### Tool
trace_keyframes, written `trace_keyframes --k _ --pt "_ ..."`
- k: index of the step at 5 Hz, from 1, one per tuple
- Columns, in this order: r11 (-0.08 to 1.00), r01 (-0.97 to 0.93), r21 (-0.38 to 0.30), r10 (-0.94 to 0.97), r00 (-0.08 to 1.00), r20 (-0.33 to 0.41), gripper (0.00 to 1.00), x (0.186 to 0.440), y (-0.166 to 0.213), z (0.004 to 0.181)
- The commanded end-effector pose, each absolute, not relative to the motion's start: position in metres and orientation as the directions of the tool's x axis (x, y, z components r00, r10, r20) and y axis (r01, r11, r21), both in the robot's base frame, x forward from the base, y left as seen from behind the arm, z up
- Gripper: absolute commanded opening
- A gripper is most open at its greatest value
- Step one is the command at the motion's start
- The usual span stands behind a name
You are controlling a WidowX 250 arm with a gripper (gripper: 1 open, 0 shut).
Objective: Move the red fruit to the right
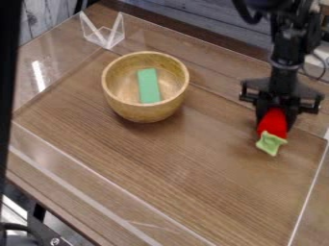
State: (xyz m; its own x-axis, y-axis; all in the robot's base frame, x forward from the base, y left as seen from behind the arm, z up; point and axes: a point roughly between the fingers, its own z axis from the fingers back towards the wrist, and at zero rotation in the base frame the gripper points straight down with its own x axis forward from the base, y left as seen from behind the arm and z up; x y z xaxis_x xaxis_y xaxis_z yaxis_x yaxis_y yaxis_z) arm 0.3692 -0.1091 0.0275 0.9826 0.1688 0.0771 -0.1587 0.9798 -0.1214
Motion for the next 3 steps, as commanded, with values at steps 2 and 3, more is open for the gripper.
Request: trace_keyframes --k 2,3 --pt "0.990 -0.036 -0.136 0.052 0.991 0.120 0.00 0.371 -0.086 0.040" --pt "0.989 -0.055 -0.136 0.071 0.990 0.118 0.00 0.371 -0.074 0.037"
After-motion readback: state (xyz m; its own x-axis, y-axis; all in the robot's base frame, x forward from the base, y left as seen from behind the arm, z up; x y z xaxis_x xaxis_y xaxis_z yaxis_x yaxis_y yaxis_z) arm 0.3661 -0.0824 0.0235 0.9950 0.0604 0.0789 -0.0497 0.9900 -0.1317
